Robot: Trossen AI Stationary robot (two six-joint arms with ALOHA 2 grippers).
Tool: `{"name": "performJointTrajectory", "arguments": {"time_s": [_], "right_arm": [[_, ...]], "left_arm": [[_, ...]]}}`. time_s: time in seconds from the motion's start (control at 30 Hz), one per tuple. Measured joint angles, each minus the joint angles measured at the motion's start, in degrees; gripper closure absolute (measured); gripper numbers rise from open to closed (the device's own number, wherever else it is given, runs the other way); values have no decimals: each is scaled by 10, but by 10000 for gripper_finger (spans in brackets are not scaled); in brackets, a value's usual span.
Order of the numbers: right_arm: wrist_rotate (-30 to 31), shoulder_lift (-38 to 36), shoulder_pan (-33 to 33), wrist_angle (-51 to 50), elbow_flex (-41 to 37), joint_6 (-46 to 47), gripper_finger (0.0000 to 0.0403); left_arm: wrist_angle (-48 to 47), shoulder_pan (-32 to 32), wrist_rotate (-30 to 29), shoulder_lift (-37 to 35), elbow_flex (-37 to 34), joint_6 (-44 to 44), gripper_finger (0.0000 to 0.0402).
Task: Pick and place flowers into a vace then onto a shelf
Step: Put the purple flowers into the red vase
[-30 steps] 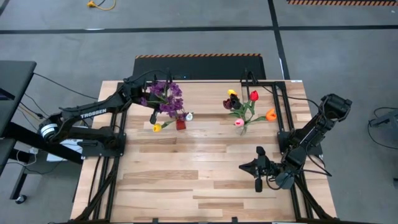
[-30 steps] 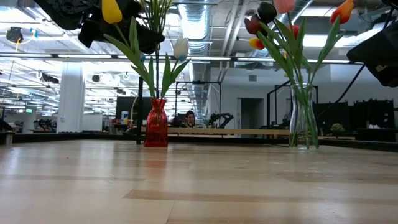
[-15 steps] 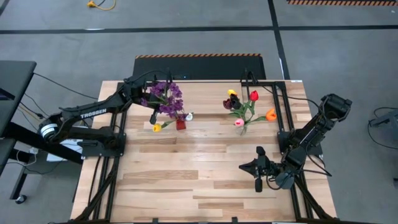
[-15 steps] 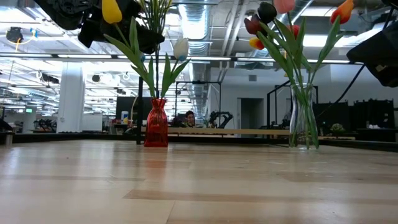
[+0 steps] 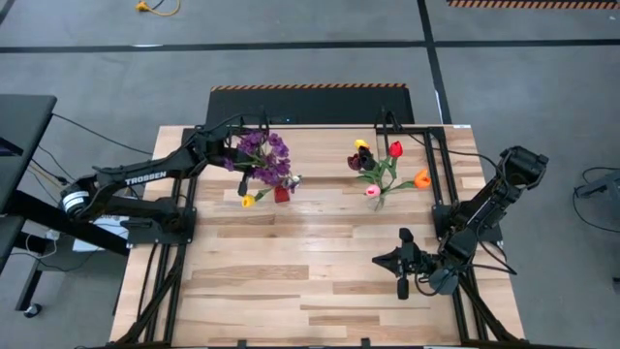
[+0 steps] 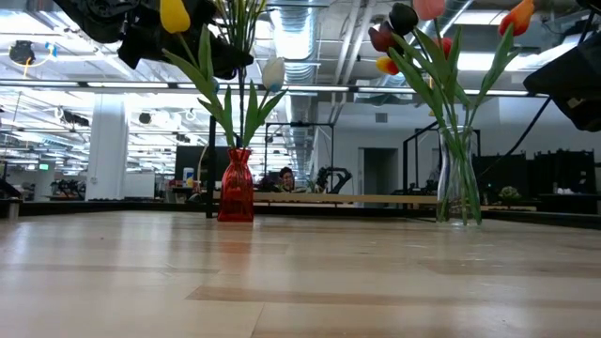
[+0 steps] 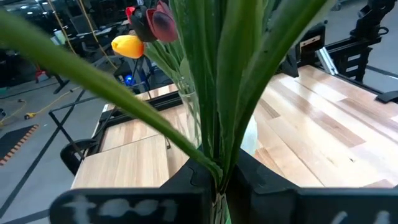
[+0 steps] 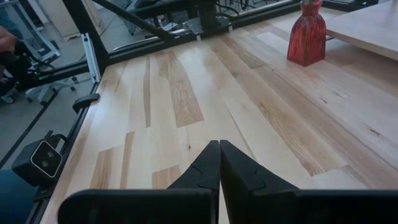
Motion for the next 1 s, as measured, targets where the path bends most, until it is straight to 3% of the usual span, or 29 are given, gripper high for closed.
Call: {"name": "performJointTrajectory", "arguments": {"time_s": [0.33, 0.6, 1.0], "right_arm": [[-12, 0, 0, 0, 0, 0, 403], [-12, 0, 0, 0, 0, 0, 403], [-12, 0, -1, 0, 0, 0, 403]], "left_arm": [[-1, -6, -30, 0, -1, 0, 399], [141, -2, -40, -8, -83, -55, 399], [143, 3, -45, -7, -92, -85, 392]]}}
